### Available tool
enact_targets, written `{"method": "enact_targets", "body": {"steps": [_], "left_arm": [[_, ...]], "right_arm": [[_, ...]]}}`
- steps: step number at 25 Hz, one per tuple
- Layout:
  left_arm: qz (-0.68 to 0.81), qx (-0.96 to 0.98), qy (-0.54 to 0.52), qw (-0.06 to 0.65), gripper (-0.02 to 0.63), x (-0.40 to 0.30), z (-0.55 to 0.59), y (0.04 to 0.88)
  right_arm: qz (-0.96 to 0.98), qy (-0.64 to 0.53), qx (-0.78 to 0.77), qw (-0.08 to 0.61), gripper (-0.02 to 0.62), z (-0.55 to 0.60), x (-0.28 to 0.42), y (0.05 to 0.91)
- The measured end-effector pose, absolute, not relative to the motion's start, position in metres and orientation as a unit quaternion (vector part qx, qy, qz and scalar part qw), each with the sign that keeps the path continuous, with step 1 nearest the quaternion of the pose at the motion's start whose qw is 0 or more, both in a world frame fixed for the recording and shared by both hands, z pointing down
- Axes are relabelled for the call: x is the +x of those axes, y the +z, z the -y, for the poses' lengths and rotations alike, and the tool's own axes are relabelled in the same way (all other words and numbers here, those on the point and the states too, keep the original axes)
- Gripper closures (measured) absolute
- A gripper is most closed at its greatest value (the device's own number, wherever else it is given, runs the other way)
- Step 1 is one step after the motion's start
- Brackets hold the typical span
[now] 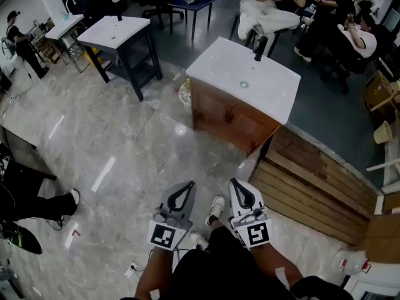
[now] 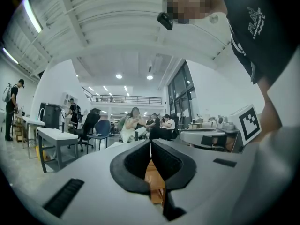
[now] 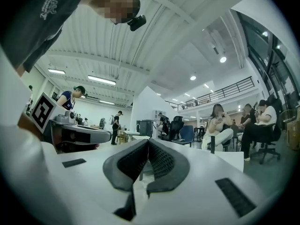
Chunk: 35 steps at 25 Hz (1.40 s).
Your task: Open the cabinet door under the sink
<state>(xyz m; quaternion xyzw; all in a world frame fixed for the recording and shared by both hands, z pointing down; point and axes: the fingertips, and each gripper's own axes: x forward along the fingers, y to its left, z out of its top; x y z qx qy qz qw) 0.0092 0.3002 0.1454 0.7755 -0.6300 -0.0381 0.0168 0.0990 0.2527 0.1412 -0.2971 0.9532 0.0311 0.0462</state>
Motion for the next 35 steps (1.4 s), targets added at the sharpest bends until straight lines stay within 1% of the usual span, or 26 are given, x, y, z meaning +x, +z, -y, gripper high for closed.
{"method": "enact_targets", "body": {"steps": [3,7,13,25,29,33,35], "left_arm": [[0.622,0.782,-0.026,0.016,0.581,0.0,-0.27,0.153],[0.614,0.789,-0.025,0.022,0.581,-0.004,-0.228,0.16],[0.604,0.796,-0.024,0.038,0.581,-0.009,-0.155,0.169],[0.566,0.823,-0.014,0.042,0.581,-0.011,-0.046,0.175],[0.528,0.848,-0.022,0.028,0.581,-0.02,-0.011,0.173],[0.508,0.859,-0.028,0.056,0.581,-0.039,0.013,0.202],[0.49,0.869,-0.017,0.064,0.581,-0.048,0.027,0.216]], "right_arm": [[-0.952,0.041,-0.301,0.033,0.571,-0.227,0.096,0.154],[-0.948,0.015,-0.316,0.043,0.571,-0.19,0.088,0.158],[-0.942,0.004,-0.332,0.047,0.571,-0.119,0.085,0.165],[-0.927,-0.009,-0.369,0.064,0.571,-0.027,0.076,0.175],[-0.915,-0.014,-0.398,0.059,0.571,0.0,0.064,0.185],[-0.913,-0.055,-0.401,0.04,0.571,0.012,0.046,0.216],[-0.903,-0.061,-0.422,0.045,0.571,0.024,0.037,0.224]]}}
